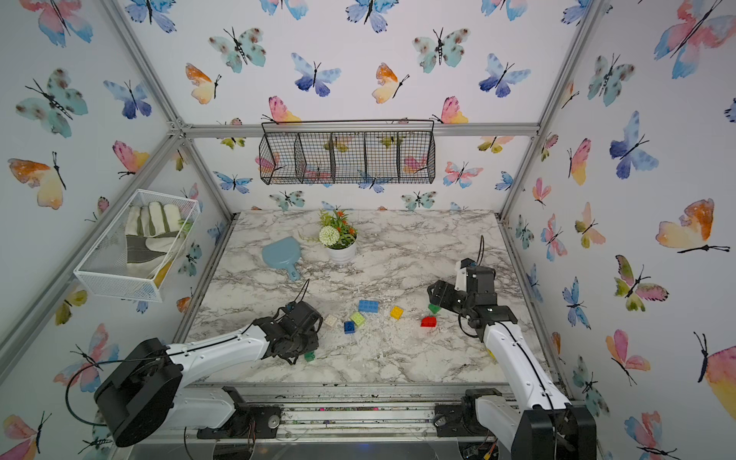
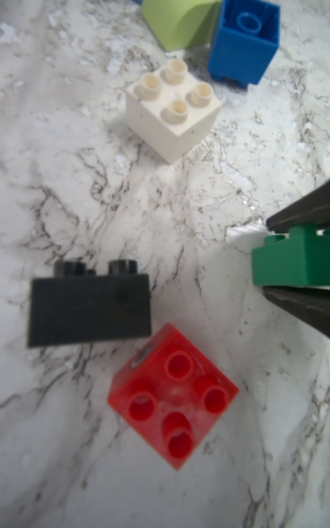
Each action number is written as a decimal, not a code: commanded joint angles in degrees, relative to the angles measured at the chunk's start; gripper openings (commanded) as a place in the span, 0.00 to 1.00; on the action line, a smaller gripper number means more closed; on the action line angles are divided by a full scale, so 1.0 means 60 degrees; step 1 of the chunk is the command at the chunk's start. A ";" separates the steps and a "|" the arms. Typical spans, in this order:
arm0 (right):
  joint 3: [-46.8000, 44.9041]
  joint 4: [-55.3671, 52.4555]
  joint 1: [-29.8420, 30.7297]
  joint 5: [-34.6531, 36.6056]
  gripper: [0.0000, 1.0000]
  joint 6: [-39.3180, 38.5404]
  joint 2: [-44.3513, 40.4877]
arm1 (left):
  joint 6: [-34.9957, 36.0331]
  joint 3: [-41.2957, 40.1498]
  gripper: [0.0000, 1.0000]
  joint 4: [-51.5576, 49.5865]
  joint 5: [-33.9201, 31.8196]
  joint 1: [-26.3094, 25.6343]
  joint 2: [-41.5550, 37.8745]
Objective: Assemble the number 1 with lego
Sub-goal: Pick up the lego brick from the center of the board.
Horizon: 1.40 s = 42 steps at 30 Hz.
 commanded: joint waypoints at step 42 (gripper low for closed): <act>0.2316 0.5287 0.8687 0.0681 0.54 -0.0249 0.4684 | -0.2362 -0.0177 0.22 0.2788 0.0474 0.0010 -0.3617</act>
